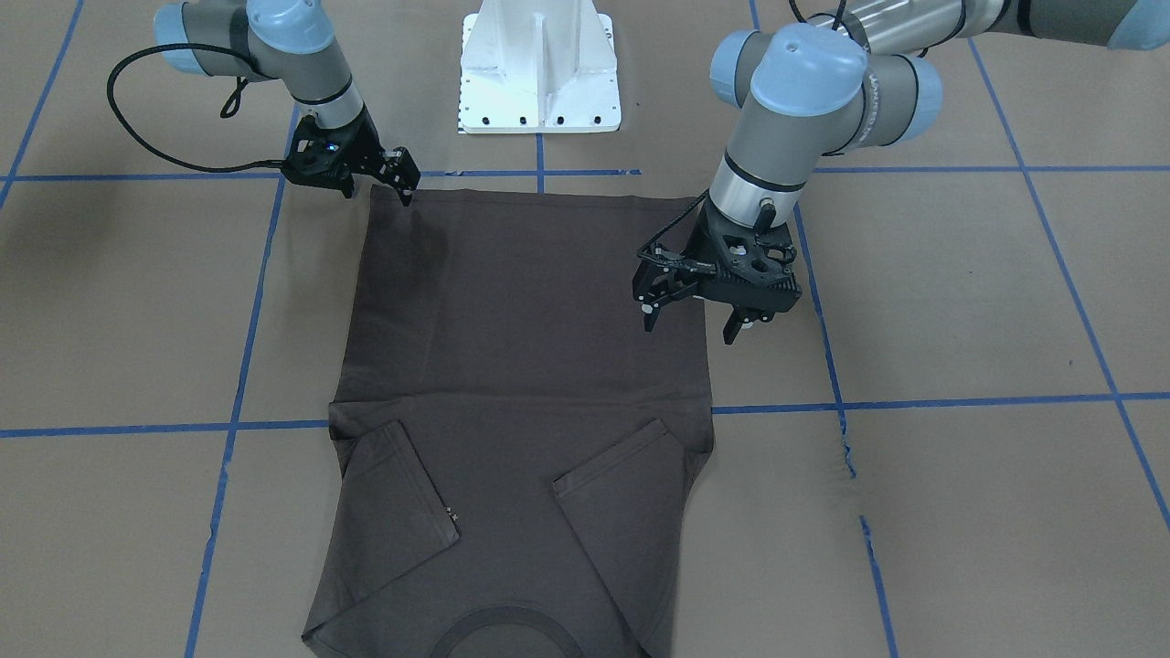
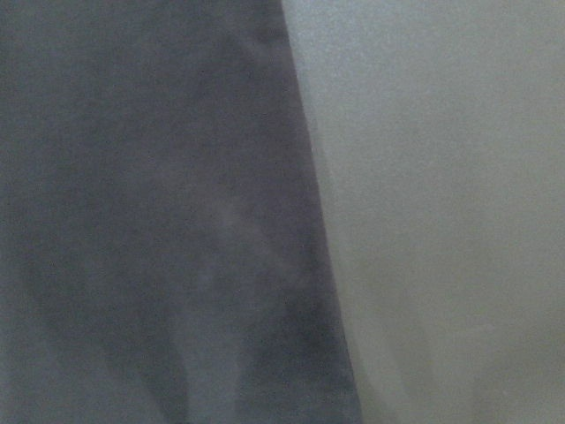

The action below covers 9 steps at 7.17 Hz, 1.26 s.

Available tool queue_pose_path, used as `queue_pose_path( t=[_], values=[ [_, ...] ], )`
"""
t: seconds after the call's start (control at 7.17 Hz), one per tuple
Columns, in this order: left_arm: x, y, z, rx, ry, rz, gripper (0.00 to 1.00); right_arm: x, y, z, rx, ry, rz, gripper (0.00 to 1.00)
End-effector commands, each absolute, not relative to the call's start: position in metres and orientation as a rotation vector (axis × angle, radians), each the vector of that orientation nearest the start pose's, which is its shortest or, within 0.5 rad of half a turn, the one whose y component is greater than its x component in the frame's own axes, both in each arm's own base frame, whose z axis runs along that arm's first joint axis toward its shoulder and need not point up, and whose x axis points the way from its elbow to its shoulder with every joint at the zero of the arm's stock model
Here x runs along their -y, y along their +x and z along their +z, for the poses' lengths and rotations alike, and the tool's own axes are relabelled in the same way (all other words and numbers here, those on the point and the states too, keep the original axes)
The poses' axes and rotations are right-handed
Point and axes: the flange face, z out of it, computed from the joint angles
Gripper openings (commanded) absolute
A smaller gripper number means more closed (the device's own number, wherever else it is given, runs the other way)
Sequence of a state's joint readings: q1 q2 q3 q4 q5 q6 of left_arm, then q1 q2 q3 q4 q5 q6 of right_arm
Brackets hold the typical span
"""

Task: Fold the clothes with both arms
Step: 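Move both grippers down to the hem corners nearest the robot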

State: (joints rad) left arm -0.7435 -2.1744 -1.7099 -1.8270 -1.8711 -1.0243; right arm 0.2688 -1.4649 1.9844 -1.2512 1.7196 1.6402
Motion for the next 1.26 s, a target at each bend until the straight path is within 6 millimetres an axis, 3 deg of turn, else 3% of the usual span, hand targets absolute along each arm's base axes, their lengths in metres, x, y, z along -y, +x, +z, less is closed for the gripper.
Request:
queue_pose_path(
  t=[0.0, 0.14, 0.28, 0.42, 0.84, 0.98, 1.12],
  values=[
    [0.528, 0.417, 0.216, -0.954, 0.377, -0.034, 1.00, 0.250, -0.477, 0.381, 0.849, -0.066, 0.251, 0.73],
    [0.527, 0.417, 0.215, -0.955, 0.378, -0.034, 1.00, 0.250, -0.477, 0.381, 0.850, -0.070, 0.251, 0.35],
    [0.528, 0.417, 0.216, -0.953, 0.378, -0.033, 1.00, 0.250, -0.477, 0.382, 0.848, -0.072, 0.250, 0.10],
    [0.528, 0.417, 0.216, -0.953, 0.379, -0.033, 1.00, 0.250, -0.476, 0.382, 0.849, -0.073, 0.249, 0.00],
    [0.530, 0.417, 0.223, -0.943, 0.371, -0.038, 1.00, 0.245, -0.458, 0.364, 0.890, -0.089, 0.234, 0.00],
    [0.521, 0.408, 0.253, -0.927, 0.343, -0.052, 1.00, 0.242, -0.451, 0.357, 0.907, -0.102, 0.225, 0.00],
    [0.489, 0.390, 0.281, -0.933, 0.294, -0.102, 1.00, 0.245, -0.447, 0.353, 0.918, -0.090, 0.227, 0.00]
  ],
)
